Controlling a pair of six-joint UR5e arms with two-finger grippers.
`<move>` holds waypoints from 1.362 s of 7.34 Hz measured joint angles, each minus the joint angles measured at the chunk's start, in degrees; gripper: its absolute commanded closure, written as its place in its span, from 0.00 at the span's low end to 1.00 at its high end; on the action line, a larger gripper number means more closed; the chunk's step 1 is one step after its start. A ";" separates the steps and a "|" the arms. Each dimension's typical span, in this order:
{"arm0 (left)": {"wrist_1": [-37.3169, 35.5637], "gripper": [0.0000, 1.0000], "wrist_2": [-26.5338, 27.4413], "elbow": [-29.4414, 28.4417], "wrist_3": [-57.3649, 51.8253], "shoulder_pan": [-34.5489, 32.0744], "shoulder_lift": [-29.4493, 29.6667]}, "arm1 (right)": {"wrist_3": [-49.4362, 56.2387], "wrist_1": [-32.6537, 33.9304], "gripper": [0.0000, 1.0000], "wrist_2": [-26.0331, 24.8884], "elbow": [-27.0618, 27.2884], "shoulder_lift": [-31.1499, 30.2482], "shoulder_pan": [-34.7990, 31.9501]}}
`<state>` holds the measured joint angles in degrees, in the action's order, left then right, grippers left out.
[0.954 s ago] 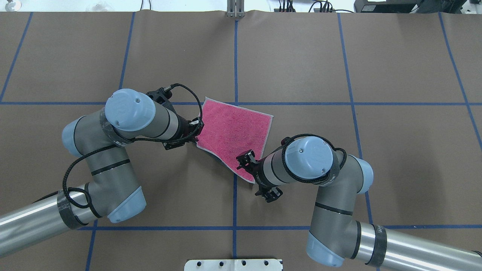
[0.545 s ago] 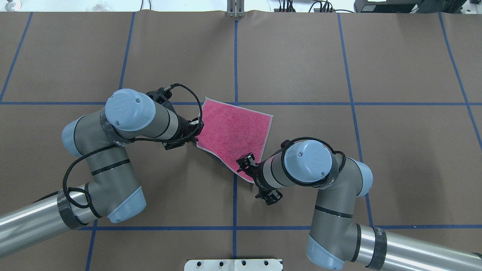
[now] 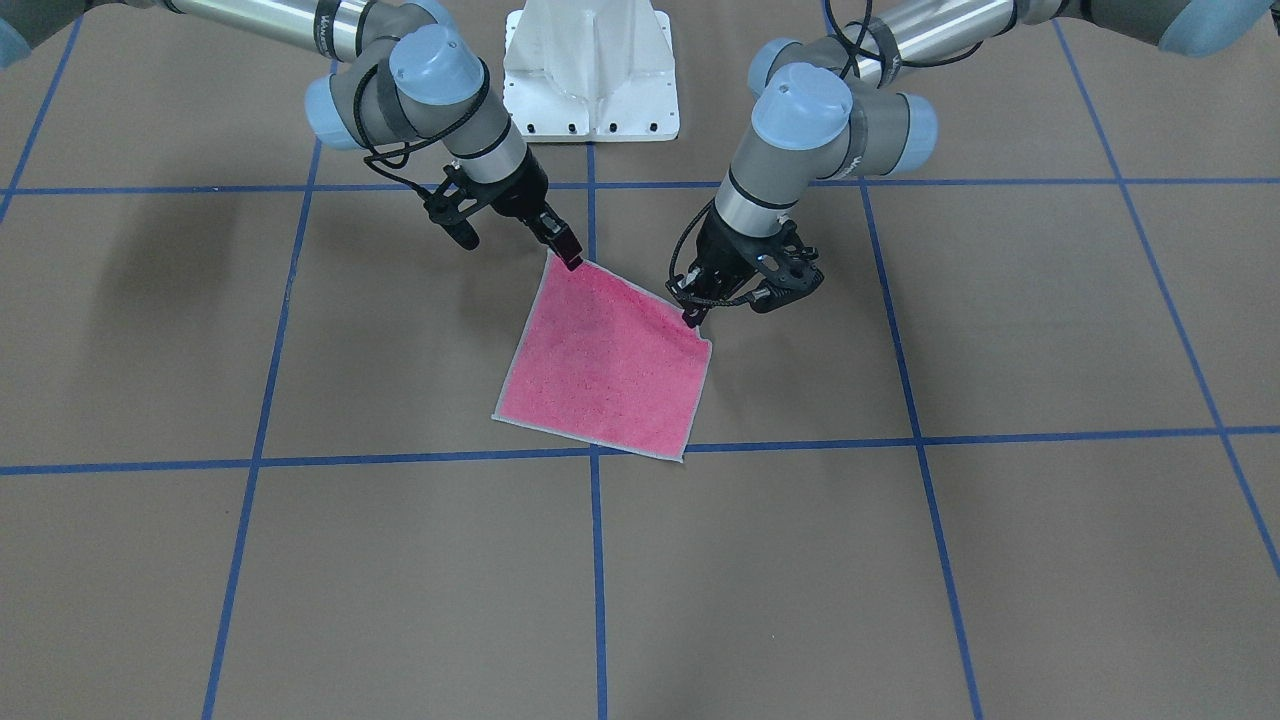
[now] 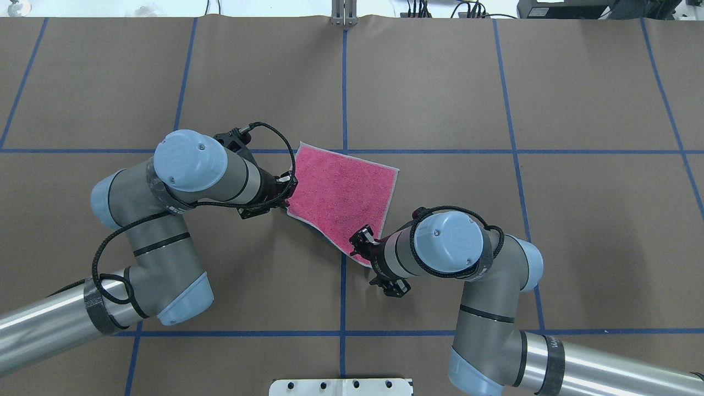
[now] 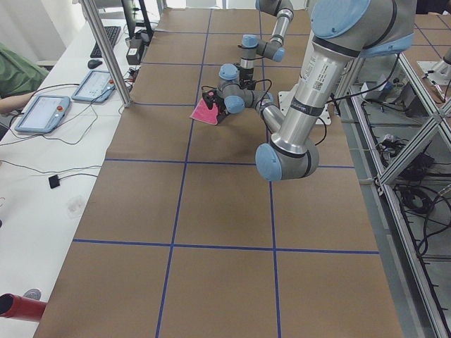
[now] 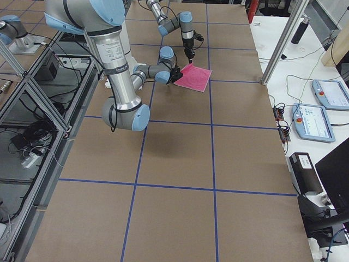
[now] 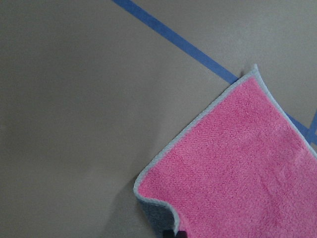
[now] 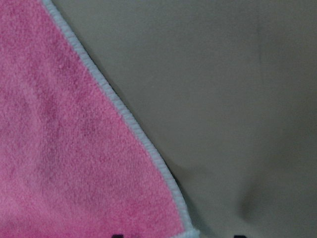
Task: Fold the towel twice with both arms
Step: 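Grasp the towel corner with the right gripper, then lift both near corners and fold them over toward the far edge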
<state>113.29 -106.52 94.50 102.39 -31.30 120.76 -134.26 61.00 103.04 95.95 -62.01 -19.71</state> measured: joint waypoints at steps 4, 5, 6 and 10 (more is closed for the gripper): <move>0.00 1.00 -0.02 -0.01 -0.07 0.02 0.00 | -0.65 -0.07 1.00 -0.19 0.26 -0.40 -0.14; 0.00 1.00 -0.02 0.03 -0.08 0.01 0.00 | -0.67 -0.54 1.00 -0.15 0.49 -0.57 -0.26; 0.00 1.00 -0.06 0.11 -0.07 0.01 0.02 | -0.69 -1.85 1.00 -0.10 0.86 -0.95 -0.42; 0.07 1.00 -0.09 0.38 -0.02 0.08 0.40 | 0.06 -4.82 1.00 -0.10 1.74 -1.93 -2.60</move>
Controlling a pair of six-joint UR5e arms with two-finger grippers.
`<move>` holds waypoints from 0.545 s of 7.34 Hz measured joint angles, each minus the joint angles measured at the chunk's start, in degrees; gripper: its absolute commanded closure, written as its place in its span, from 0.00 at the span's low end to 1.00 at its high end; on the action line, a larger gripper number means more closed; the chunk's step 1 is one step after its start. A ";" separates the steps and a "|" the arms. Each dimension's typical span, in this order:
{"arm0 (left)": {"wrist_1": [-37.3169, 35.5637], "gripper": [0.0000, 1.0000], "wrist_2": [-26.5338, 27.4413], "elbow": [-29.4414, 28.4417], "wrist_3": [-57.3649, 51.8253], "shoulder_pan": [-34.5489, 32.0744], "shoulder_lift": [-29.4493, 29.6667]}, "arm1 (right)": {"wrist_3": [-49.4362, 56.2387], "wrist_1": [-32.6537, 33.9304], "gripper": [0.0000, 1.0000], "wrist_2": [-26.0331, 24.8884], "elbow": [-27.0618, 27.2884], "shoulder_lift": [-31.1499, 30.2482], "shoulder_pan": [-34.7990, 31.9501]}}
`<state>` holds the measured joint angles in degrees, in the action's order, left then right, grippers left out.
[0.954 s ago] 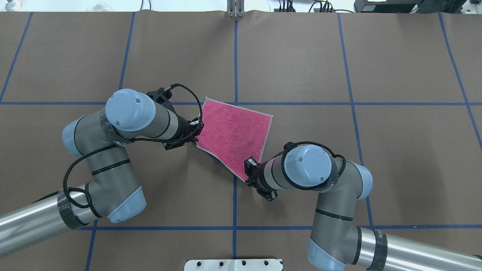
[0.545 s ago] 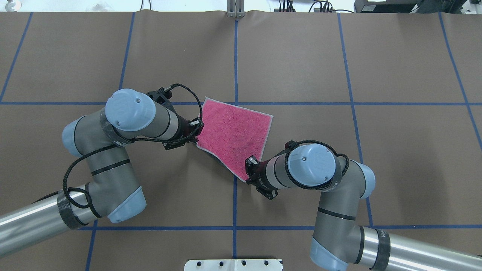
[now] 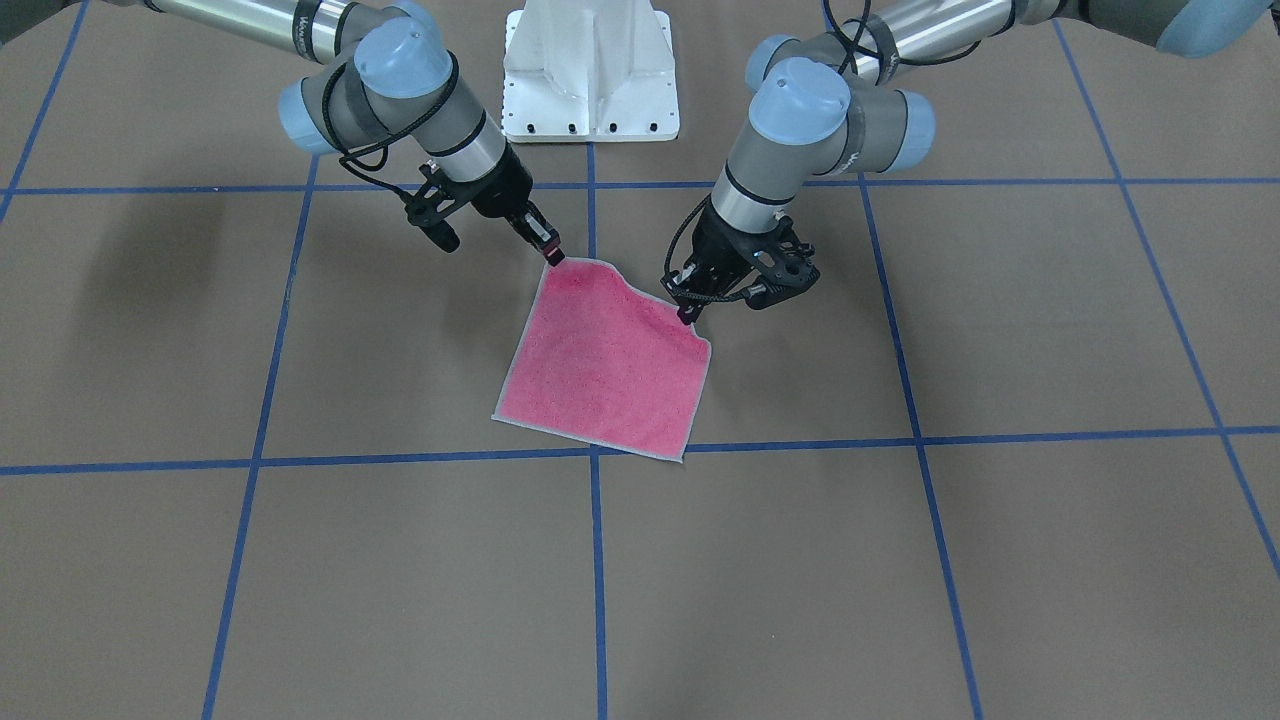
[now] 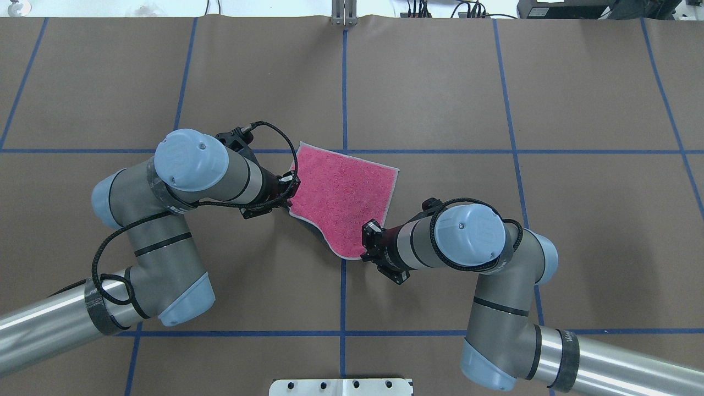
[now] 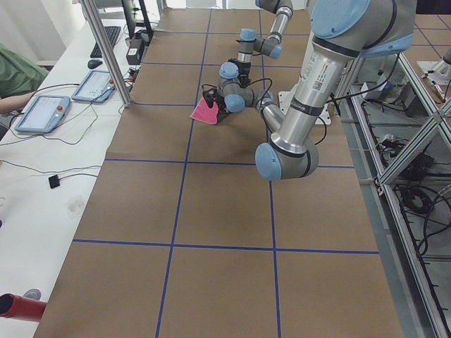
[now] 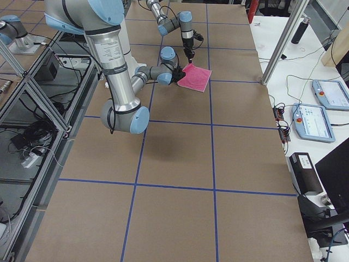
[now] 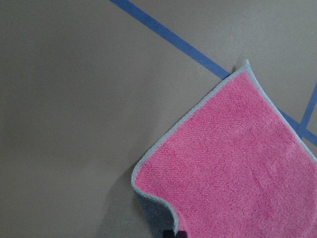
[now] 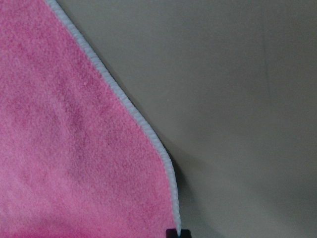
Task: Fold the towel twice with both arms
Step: 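Lift both near corners and fold them over toward the far edge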
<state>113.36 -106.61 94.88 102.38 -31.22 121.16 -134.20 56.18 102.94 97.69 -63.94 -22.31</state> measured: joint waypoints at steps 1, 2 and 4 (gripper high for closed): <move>0.02 1.00 0.00 -0.06 -0.04 -0.11 0.25 | 0.05 -0.02 1.00 -0.15 -0.06 0.10 -0.73; -0.03 1.00 0.00 -0.19 -0.06 -0.49 0.56 | 0.09 -0.01 1.00 -0.35 -0.20 0.19 -1.54; 0.07 1.00 0.00 -0.72 -0.13 -1.81 0.84 | 0.39 0.08 1.00 -0.87 -1.00 0.31 -3.37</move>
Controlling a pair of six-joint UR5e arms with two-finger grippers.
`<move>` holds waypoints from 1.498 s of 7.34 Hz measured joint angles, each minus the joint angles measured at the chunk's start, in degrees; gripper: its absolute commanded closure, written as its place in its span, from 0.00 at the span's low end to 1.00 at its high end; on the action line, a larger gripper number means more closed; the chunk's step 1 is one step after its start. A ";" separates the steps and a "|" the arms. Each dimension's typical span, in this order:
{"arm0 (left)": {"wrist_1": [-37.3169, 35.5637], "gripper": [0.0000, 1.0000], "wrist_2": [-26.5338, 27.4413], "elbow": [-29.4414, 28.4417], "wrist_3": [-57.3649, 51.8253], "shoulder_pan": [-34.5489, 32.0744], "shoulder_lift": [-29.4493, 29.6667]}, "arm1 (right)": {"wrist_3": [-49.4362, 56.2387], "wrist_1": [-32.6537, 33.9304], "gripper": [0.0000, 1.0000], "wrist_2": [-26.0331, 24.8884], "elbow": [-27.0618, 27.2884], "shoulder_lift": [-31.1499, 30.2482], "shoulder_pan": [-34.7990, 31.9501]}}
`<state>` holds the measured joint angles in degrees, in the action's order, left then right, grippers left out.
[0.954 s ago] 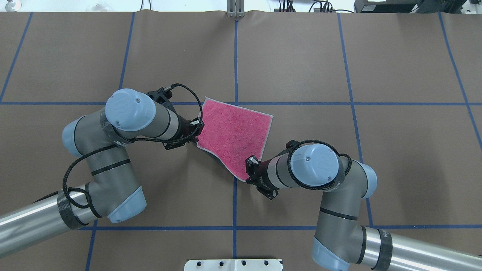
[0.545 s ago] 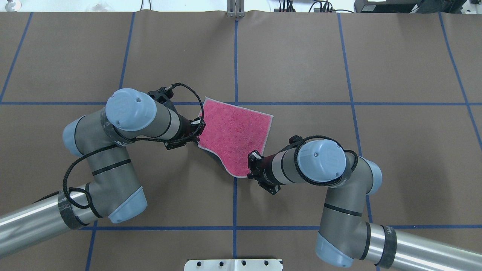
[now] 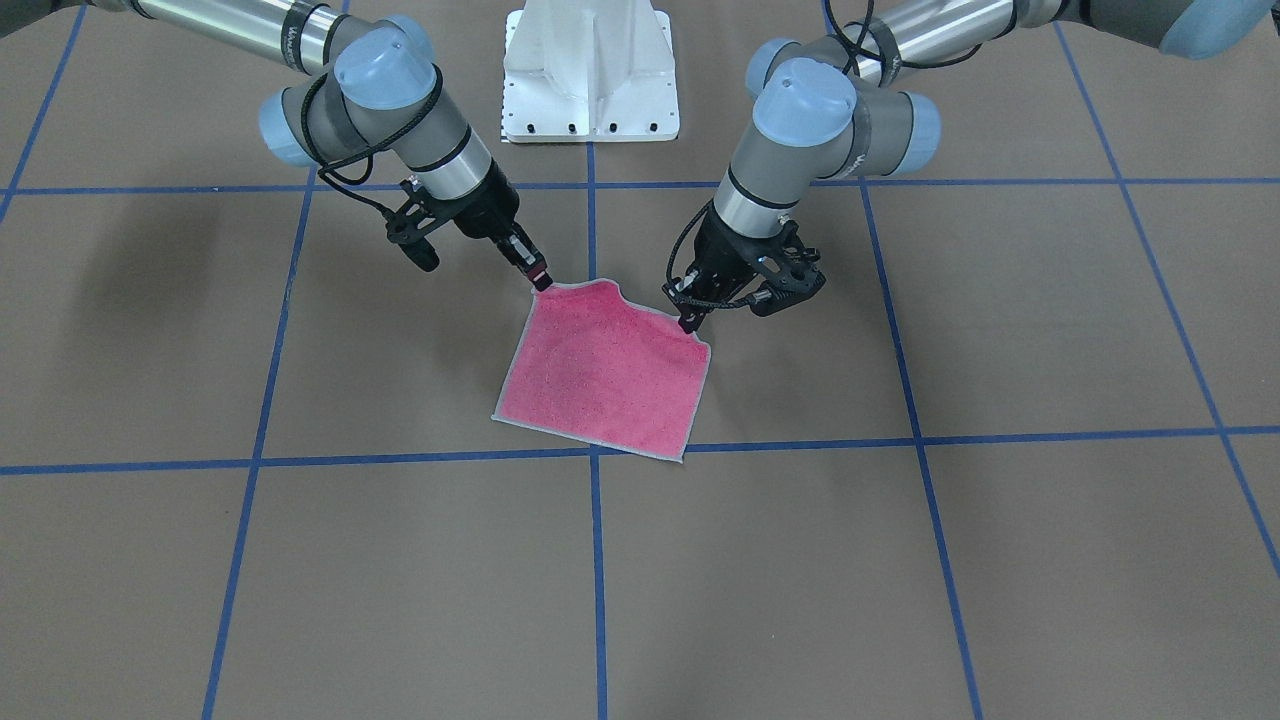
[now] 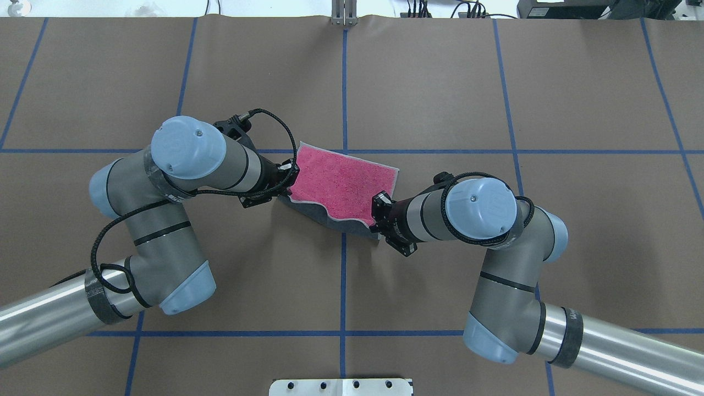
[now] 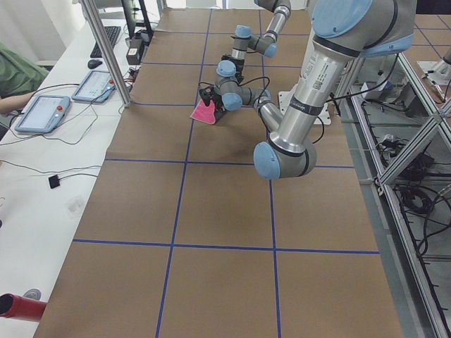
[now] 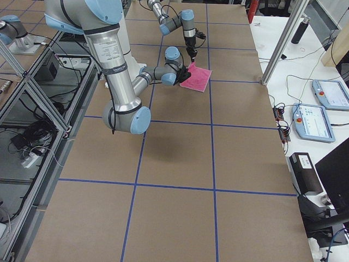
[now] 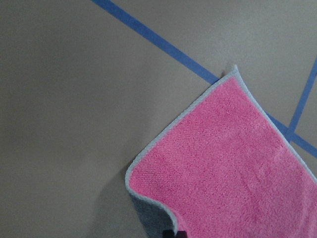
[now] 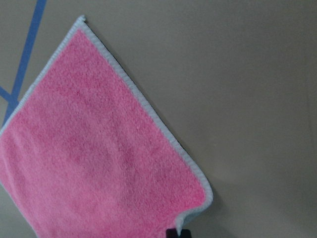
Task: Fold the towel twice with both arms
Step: 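Lift both near corners and fold them over toward the far edge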
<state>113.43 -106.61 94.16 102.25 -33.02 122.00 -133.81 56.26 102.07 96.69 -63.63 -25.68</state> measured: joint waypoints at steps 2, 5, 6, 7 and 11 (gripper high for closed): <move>0.13 1.00 0.00 -2.91 -0.03 -1.14 2.00 | 0.35 0.07 1.00 -0.53 -1.55 0.55 -2.04; 0.28 1.00 0.00 -7.47 -0.03 -2.73 5.74 | 0.39 0.04 1.00 -0.64 -3.91 2.44 -5.29; 0.31 1.00 0.00 -8.05 -0.08 -2.96 6.01 | 0.44 0.03 1.00 -0.67 -5.02 3.32 -6.05; 0.75 1.00 0.00 -8.76 -0.15 -3.07 6.10 | 0.74 0.04 1.00 -0.91 -6.44 4.31 -6.56; 4.57 1.00 0.00 -12.34 -0.12 -3.76 6.42 | 1.83 -0.01 1.00 -2.11 -10.25 6.00 -7.46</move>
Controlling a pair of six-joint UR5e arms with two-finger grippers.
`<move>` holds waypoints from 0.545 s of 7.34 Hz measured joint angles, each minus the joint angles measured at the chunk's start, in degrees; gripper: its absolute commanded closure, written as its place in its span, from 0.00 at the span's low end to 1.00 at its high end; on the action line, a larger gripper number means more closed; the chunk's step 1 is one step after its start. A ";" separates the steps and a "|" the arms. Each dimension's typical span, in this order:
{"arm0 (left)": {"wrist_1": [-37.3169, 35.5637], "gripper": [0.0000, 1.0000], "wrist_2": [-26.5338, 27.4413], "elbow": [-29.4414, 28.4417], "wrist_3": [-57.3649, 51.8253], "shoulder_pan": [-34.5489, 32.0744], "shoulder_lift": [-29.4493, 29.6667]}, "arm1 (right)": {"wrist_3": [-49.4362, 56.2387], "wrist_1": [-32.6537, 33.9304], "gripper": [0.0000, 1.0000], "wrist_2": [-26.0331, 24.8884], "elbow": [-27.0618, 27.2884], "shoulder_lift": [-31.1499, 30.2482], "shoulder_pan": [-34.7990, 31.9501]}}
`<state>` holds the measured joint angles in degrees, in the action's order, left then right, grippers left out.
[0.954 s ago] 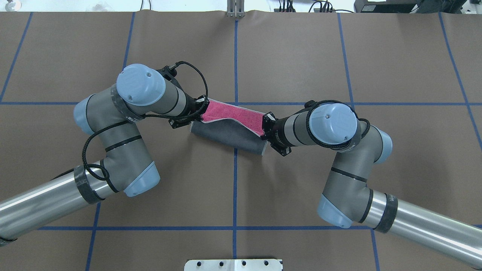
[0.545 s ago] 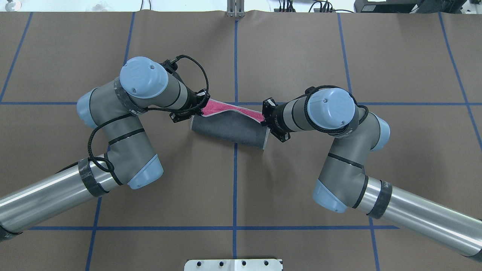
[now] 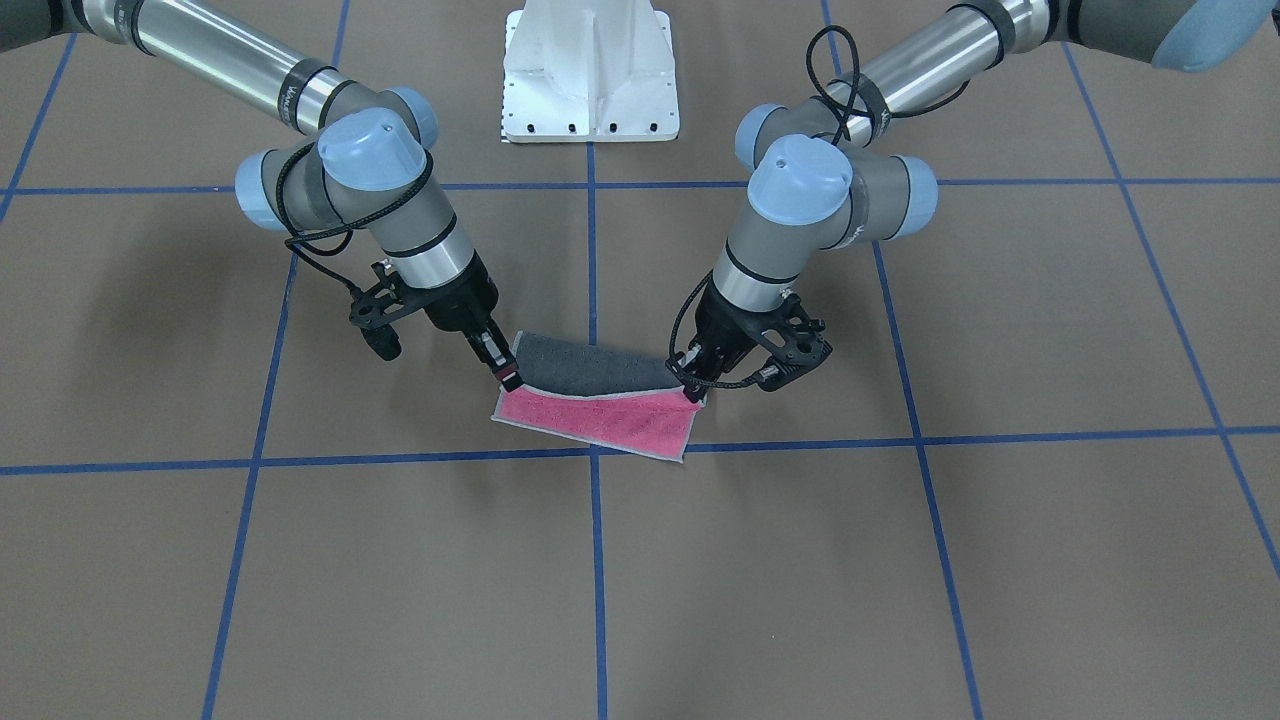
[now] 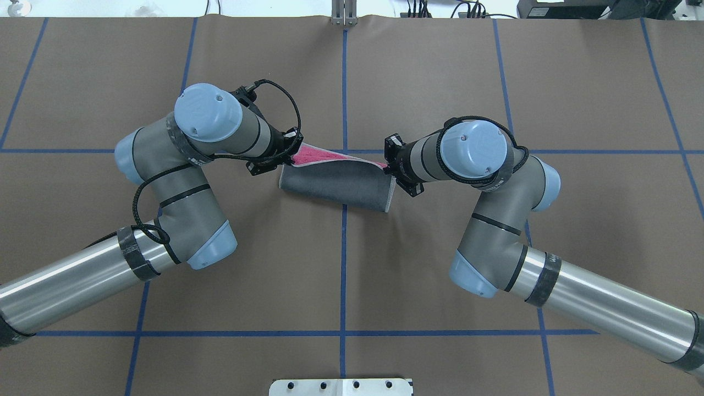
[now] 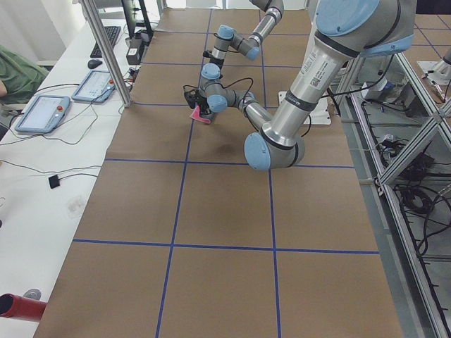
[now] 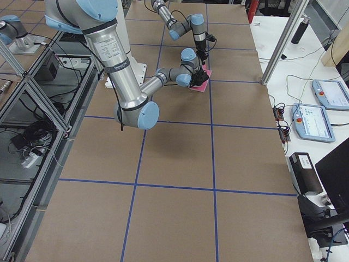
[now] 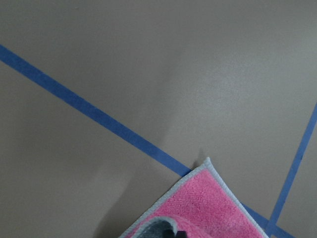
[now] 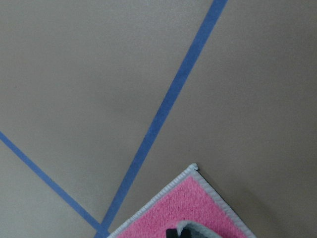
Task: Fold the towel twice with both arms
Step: 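Lift both near corners and fold them over toward the far edge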
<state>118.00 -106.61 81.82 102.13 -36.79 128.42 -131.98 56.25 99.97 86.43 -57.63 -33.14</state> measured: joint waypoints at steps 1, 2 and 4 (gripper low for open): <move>0.16 1.00 0.00 -0.49 0.02 -0.15 0.39 | 0.03 -0.02 1.00 -0.02 -0.11 0.05 -0.04; 0.24 1.00 0.00 -0.97 0.08 -0.24 0.87 | 0.05 -0.05 1.00 -0.03 -0.11 0.17 -0.10; 0.29 1.00 0.00 -1.84 0.15 -0.29 1.59 | 0.05 -0.08 1.00 -0.03 -0.10 0.57 -0.15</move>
<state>118.29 -106.61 79.98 102.27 -37.08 130.01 -131.92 56.17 99.93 86.33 -57.06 -33.29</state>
